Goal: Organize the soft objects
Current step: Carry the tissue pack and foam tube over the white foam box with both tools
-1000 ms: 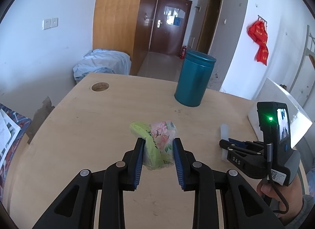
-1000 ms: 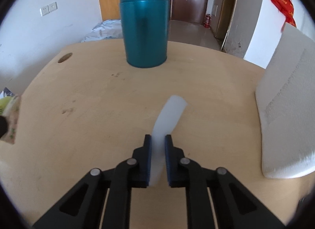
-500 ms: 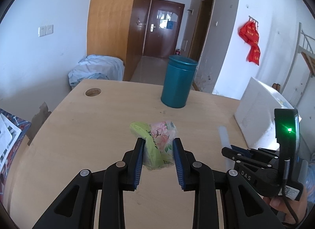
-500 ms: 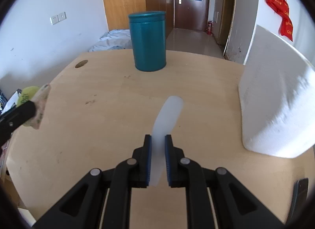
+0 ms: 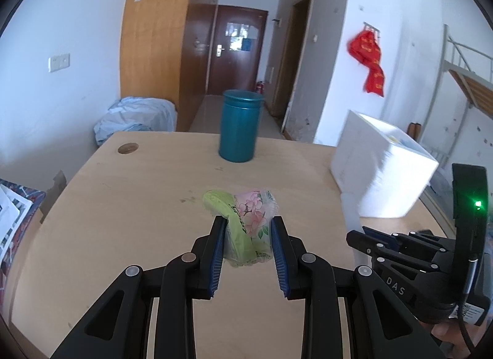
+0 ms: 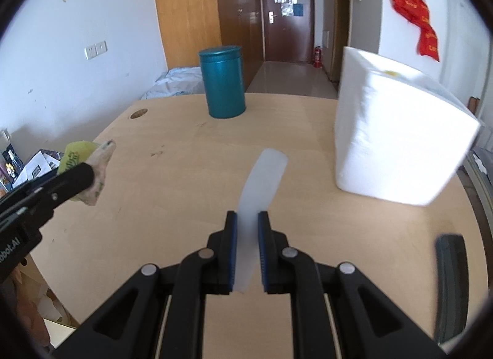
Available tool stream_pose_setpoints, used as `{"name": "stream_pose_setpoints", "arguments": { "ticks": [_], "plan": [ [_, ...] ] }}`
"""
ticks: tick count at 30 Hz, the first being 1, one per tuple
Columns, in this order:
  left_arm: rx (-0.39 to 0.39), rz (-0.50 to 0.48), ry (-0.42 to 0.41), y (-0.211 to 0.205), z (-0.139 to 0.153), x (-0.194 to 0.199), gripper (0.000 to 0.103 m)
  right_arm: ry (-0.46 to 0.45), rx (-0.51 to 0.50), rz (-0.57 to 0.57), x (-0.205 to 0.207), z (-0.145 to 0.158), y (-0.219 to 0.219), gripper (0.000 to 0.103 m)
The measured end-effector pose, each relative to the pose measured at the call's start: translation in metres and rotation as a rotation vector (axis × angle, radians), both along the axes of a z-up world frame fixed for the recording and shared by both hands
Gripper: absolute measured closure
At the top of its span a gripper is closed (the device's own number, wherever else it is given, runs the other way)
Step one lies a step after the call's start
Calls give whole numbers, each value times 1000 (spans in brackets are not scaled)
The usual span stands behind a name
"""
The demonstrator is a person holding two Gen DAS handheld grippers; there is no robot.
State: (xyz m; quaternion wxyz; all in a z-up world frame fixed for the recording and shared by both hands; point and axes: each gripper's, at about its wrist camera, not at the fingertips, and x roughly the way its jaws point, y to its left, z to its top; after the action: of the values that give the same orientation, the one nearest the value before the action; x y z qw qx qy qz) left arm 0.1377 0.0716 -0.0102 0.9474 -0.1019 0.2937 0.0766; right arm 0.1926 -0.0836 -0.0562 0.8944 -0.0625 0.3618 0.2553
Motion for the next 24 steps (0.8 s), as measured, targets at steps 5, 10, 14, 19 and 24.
{"name": "stream_pose_setpoints", "arguments": {
  "ticks": [5,10,14,19,24],
  "plan": [
    [15,-45,-14,-27,3,-14,72,-29,11,-44,-22,8,-25,87],
    [23,-98,-40,-55,7,-30,72,-67,32,-99,-42,14,-54,87],
    [30,-136,-56,-76,12,-43,72,-93,48,-141,-65,18,-81,87],
    [46,-193,-80,-110,18,-64,72,-123,69,-184,-88,24,-109,87],
    [72,-256,-109,-145,26,-80,72,-172,88,-223,-102,36,-133,87]
  ]
}}
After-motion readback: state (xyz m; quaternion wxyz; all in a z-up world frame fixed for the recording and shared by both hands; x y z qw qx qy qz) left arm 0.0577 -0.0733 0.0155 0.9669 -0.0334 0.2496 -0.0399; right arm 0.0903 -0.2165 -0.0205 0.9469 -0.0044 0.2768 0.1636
